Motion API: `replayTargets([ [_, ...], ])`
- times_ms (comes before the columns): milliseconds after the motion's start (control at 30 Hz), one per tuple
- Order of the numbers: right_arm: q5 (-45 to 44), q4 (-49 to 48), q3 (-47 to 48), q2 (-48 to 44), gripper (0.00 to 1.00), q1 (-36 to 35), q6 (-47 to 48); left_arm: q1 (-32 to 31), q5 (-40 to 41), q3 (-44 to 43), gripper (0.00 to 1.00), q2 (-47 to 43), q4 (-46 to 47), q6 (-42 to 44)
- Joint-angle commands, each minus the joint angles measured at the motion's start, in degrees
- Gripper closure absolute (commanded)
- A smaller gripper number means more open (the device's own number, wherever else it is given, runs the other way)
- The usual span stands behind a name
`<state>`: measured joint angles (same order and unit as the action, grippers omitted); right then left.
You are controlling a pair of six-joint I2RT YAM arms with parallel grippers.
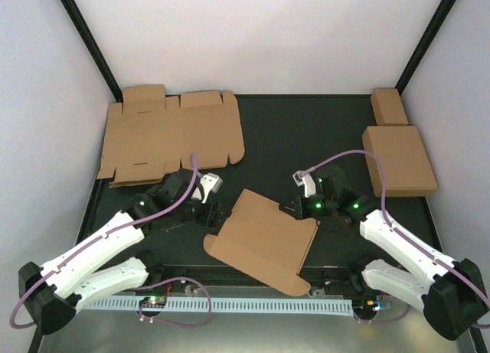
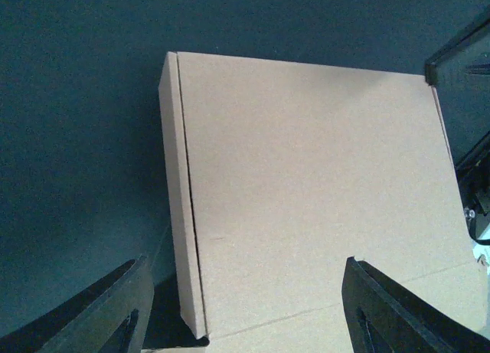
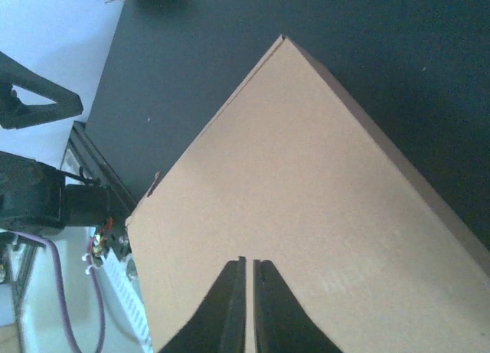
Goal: Fold the paper box
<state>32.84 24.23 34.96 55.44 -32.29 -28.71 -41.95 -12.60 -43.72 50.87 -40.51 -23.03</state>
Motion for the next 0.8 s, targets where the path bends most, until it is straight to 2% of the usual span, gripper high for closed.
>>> replayTargets([
  [0,3.8,-11.7,-3.0,1.9,0.98,-0.2,-4.3,0.4,-4.0,1.2,0.3,0.4,2.9,-1.5],
  [200,4.1,-17.4,-4.0,7.2,0.98,0.2,-6.1,0.3,-5.1,3.0,0.29,1.5,6.6,-2.5],
  [500,10.6,-23.4,-5.0,16.2,0.98,4.3,-7.0,0.4,-4.8,3.6,0.3,2.0,7.3,-3.0],
  [767,12.0,-22.4,-5.0,22.2,0.98,7.6,-2.7,0.4,-5.1,3.3,0.3,2.6,7.7,-3.3],
])
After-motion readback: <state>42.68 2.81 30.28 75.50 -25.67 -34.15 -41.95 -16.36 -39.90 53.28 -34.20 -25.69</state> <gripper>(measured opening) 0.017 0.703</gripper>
